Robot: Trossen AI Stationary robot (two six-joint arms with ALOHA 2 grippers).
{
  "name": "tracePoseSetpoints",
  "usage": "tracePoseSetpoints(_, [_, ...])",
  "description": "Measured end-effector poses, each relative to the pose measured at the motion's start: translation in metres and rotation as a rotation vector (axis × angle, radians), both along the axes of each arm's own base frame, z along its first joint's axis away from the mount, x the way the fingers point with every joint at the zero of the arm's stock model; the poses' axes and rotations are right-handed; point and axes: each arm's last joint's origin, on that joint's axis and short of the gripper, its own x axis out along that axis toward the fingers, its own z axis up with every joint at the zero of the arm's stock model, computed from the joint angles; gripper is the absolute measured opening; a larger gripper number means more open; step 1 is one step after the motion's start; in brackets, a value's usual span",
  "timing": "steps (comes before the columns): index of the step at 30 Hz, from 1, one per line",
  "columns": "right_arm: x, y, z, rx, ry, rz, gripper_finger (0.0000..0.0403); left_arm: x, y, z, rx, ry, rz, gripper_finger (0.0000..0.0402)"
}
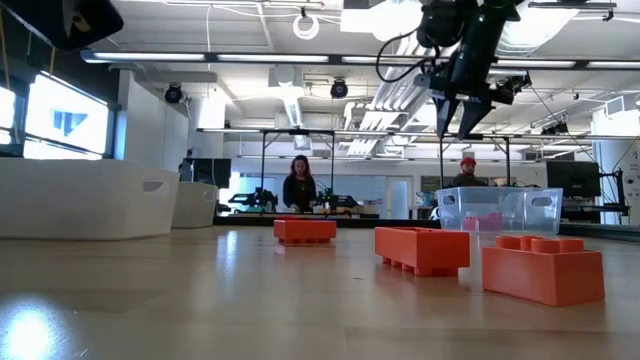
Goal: Sort & place blocks by color
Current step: Put the blue game piece into the gray bin
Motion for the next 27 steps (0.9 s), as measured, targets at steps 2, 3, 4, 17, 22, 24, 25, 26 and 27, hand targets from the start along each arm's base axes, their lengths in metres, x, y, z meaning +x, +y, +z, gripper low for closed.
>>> tracePoseSetpoints(2, [0.002,0.003,0.000,-0.003,-0.003,0.000,0.0206,0.003,-0.007,-0.007,0.002,0.017,-0.002,0.0184])
tracePoseSetpoints(3, [0.003,0.004,0.000,-0.002,-0.006,0.002,0.0206,0.006,-0.010,-0.011,0.003,0.023,-0.004,0.0184])
tracePoseSetpoints(4, [0.004,0.005,0.000,-0.002,-0.009,0.001,0.0206,0.007,-0.013,-0.016,0.015,0.038,-0.009,0.0184])
tracePoseSetpoints(17, [0.006,0.007,0.000,-0.004,-0.017,0.004,0.0206,0.022,-0.042,-0.056,0.051,0.090,-0.033,0.0184])
tracePoseSetpoints(22, [0.006,0.007,0.000,-0.005,-0.020,0.004,0.0206,0.027,-0.051,-0.063,0.034,0.066,-0.044,0.0184])
tracePoseSetpoints(24, [0.006,0.007,0.000,-0.006,-0.020,0.004,0.0206,0.028,-0.052,-0.066,0.038,0.073,-0.046,0.0184])
tracePoseSetpoints(25, [0.006,0.007,0.000,-0.005,-0.020,0.004,0.0206,0.029,-0.053,-0.068,0.031,0.065,-0.046,0.0184])
tracePoseSetpoints(26, [0.006,0.007,0.000,-0.006,-0.021,0.004,0.0206,0.031,-0.055,-0.070,0.025,0.062,-0.043,0.0184])
tracePoseSetpoints(27, [0.006,0.007,0.001,-0.006,-0.021,0.004,0.0206,0.031,-0.055,-0.072,0.029,0.069,-0.041,0.0184])
